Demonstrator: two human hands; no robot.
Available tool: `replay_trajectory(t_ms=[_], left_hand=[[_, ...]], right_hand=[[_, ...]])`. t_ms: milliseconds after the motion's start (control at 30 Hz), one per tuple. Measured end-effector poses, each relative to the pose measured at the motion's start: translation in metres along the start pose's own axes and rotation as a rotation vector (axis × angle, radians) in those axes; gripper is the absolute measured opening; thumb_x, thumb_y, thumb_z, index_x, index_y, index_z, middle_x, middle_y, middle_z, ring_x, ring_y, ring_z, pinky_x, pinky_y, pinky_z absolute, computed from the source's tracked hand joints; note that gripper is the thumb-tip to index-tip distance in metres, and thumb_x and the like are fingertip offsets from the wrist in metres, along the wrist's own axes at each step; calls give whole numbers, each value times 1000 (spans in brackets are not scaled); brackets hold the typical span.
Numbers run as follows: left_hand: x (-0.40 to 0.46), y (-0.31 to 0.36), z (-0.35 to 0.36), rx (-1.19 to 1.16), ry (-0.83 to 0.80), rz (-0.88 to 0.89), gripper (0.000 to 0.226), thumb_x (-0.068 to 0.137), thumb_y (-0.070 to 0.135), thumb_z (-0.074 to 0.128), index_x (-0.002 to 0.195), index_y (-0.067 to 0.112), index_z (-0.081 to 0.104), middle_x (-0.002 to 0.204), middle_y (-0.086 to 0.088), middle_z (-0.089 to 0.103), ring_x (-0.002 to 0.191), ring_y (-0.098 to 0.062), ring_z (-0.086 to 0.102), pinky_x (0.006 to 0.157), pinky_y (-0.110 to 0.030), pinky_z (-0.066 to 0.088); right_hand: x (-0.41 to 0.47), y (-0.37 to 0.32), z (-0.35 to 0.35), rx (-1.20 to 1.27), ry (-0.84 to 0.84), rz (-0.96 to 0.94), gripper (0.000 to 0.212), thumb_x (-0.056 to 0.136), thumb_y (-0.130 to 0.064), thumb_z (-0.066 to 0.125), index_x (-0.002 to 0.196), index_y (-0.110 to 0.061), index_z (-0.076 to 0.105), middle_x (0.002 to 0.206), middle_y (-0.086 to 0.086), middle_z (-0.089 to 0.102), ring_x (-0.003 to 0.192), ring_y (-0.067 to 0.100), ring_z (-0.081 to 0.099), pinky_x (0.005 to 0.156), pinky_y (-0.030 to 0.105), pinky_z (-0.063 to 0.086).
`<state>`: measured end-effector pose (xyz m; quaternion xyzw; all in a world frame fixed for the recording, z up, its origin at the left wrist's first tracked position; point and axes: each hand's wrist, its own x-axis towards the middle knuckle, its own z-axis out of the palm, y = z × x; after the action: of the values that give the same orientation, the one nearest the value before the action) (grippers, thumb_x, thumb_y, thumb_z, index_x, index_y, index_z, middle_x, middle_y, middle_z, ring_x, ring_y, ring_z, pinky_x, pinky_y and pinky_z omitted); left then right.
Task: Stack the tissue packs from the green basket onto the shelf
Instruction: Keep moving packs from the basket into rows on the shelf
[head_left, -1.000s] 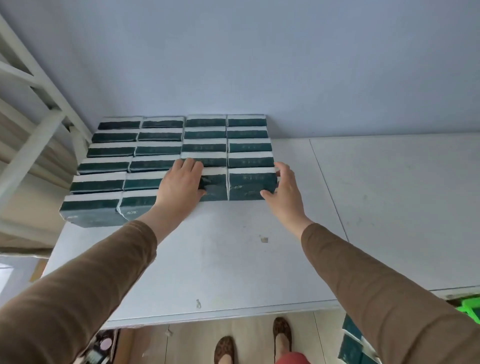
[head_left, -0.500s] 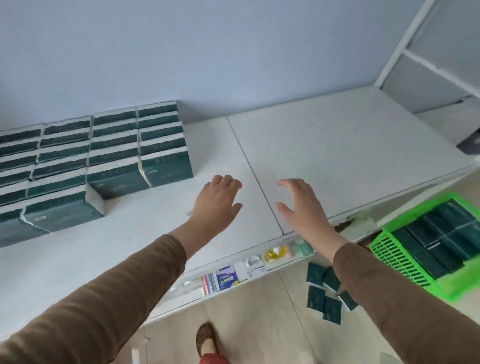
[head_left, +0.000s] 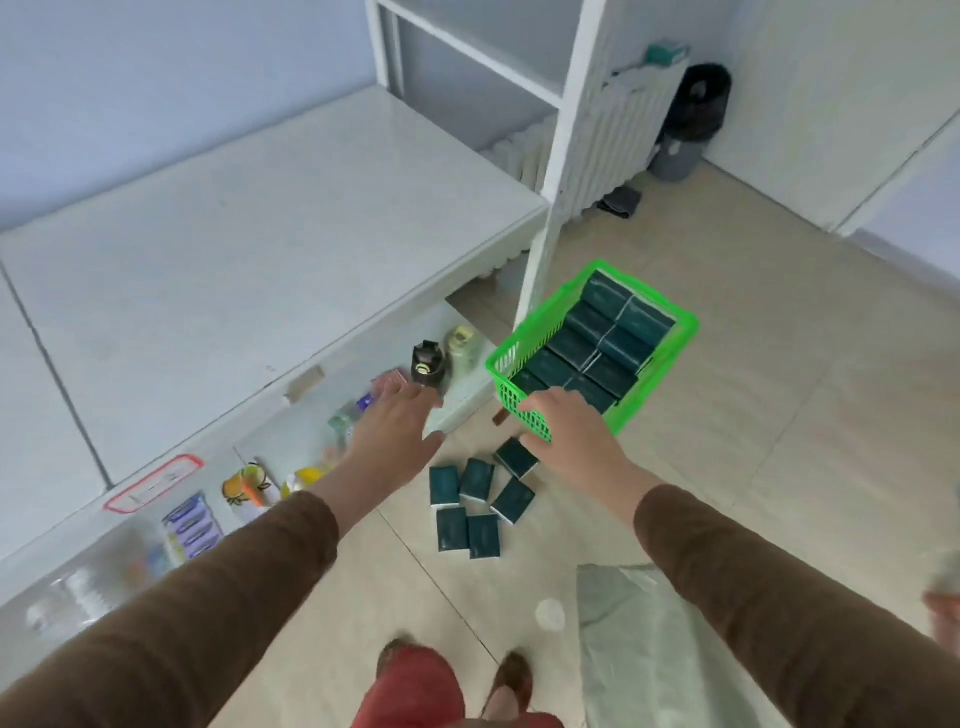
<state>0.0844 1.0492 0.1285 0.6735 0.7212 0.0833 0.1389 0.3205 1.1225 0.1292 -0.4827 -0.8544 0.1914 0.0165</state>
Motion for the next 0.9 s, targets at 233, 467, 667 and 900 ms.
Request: replay_trajectory(t_ms=[233, 467, 667, 900], left_hand=[[104, 67, 55, -31, -98, 17, 38, 91, 40, 61, 125, 26, 56, 119, 5, 55, 115, -18, 48, 93, -39, 47], [230, 113, 99, -54, -205, 60, 38, 89, 36, 62, 124, 23, 54, 118, 1, 53, 115, -22, 48, 94, -40, 44], [342, 149, 137, 3, -234, 80, 49, 87, 32, 63, 132, 19, 47, 126, -3, 49, 117, -26, 46, 94, -40, 41], [479, 187, 198, 138, -231, 63, 64, 80, 14, 66, 139, 16, 41, 137, -5, 44, 119, -28, 43, 91, -42, 45]], right_hand=[[43, 130, -9, 105, -101, 180, 35, 93, -30, 61, 128, -24, 56, 125, -1, 57, 116, 21, 52, 96, 39, 45], [103, 233, -20, 250, -54, 386, 48, 92, -26, 64, 137, -18, 50, 125, 2, 58, 118, 23, 53, 93, 36, 45], [166, 325, -23, 256, -13, 497, 58, 92, -23, 66, 144, -14, 42, 137, 8, 51, 129, 27, 45, 105, 38, 41], [255, 428, 2, 110, -30, 424, 69, 92, -24, 65, 150, -9, 32, 142, 11, 42, 129, 30, 41, 109, 38, 39]])
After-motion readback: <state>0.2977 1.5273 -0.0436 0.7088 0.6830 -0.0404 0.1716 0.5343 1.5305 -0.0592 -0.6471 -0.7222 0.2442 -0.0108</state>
